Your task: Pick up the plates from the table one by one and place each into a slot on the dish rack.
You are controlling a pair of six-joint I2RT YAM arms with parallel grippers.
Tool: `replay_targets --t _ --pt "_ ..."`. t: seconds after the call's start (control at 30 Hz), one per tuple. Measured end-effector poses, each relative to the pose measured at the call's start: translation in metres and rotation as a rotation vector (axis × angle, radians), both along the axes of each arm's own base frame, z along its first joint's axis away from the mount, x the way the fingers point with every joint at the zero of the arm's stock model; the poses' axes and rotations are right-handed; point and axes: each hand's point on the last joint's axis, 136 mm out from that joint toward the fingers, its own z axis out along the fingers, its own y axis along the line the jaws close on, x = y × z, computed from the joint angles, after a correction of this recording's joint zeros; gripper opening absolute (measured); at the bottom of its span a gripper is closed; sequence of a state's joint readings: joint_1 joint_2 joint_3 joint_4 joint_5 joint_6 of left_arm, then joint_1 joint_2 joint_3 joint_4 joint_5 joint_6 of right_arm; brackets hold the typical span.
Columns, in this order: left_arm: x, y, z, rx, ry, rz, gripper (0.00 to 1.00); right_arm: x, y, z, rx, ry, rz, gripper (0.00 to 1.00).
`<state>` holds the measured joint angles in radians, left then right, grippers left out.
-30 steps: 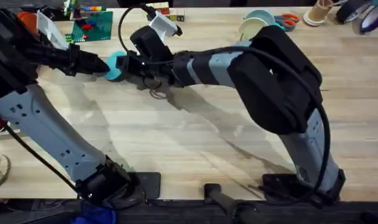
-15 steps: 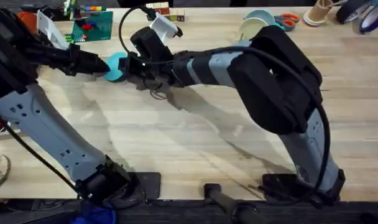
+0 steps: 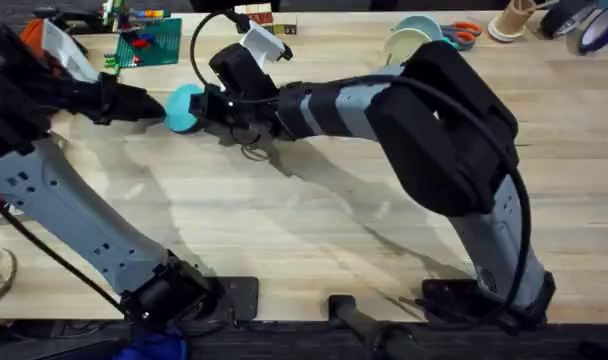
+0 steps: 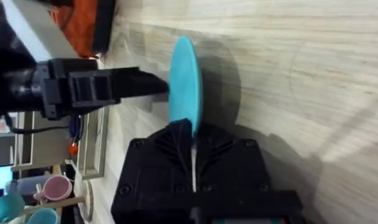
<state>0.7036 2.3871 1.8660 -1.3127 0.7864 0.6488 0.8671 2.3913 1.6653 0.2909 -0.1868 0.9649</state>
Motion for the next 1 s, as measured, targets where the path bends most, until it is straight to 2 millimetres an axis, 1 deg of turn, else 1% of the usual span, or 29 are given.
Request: replay_targets --t 0.07,0.13,0.2,0.27,0.4,0.57,0.83,1.0 --pt "-0.001 0.011 0.005 0.037 -0.013 0.016 0.04 0.001 -0.001 0.0 0.003 0.004 0.003 0.032" --pt "-0.003 0.02 0.019 0.069 -0.031 0.034 0.04 0.003 -0.003 0.0 0.006 0.009 0.005 0.032" --pt "-0.003 0.026 0.039 0.105 -0.066 0.052 0.041 0.006 -0.005 0.0 0.009 0.012 0.006 0.032" --pt "-0.002 0.027 0.06 0.137 -0.101 0.06 0.04 0.007 -0.007 0.0 0.009 0.017 0.008 0.032" --pt "0.0 0.023 0.102 0.189 -0.173 0.07 0.04 0.009 -0.01 -0.001 0.011 0.024 0.009 0.032" --pt "-0.001 0.017 0.142 0.247 -0.249 0.071 0.04 0.008 -0.009 0.0 0.014 0.03 0.02 0.032" --pt "-0.008 0.008 0.19 0.304 -0.344 0.079 0.04 0.002 -0.007 0.0 -0.001 -0.012 0.083 0.032" --pt "-0.015 0.001 0.219 0.339 -0.394 0.095 0.04 0.001 -0.011 -0.004 -0.028 -0.025 0.13 0.032"
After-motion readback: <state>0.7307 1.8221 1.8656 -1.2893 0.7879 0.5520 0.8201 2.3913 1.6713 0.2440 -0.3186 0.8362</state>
